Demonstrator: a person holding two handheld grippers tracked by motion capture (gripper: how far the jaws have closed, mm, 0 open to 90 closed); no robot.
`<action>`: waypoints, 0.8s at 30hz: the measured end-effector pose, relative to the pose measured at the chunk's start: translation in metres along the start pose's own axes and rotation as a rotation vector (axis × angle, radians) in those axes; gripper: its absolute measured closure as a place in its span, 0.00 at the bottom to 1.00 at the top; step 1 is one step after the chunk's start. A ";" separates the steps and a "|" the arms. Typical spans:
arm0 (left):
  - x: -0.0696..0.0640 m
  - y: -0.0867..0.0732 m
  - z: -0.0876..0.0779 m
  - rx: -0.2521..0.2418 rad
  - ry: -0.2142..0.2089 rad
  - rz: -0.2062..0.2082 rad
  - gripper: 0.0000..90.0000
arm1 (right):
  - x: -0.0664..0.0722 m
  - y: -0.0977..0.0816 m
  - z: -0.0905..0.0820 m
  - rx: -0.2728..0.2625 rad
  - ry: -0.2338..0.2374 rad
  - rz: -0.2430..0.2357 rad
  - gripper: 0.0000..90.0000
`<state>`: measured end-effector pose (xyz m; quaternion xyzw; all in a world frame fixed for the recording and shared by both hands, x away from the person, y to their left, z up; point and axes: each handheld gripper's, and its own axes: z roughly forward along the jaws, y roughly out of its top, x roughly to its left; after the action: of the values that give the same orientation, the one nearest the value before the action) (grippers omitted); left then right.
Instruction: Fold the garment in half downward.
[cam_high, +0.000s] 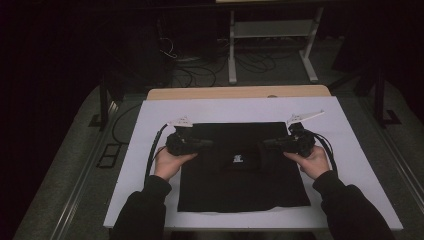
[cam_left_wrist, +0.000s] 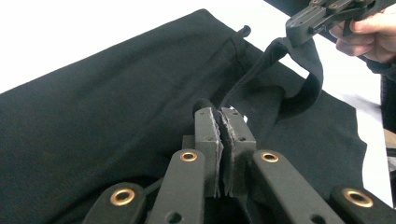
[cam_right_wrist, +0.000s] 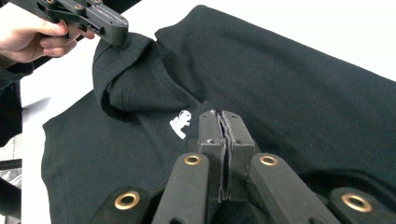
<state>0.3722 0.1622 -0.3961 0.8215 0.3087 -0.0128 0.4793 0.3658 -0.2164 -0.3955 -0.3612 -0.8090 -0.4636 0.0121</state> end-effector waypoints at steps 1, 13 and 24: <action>-0.001 -0.001 0.000 0.002 -0.001 0.003 0.94 | 0.000 -0.002 -0.001 0.001 0.007 0.010 0.96; -0.021 -0.025 -0.002 0.043 -0.061 -0.012 0.94 | 0.012 -0.024 -0.007 0.021 0.061 -0.009 0.96; -0.035 -0.034 -0.006 0.056 -0.102 -0.003 0.94 | 0.022 -0.038 -0.007 0.077 0.097 0.005 0.96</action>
<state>0.3247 0.1616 -0.4079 0.8323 0.2847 -0.0643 0.4712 0.3247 -0.2206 -0.4124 -0.3396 -0.8238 -0.4490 0.0663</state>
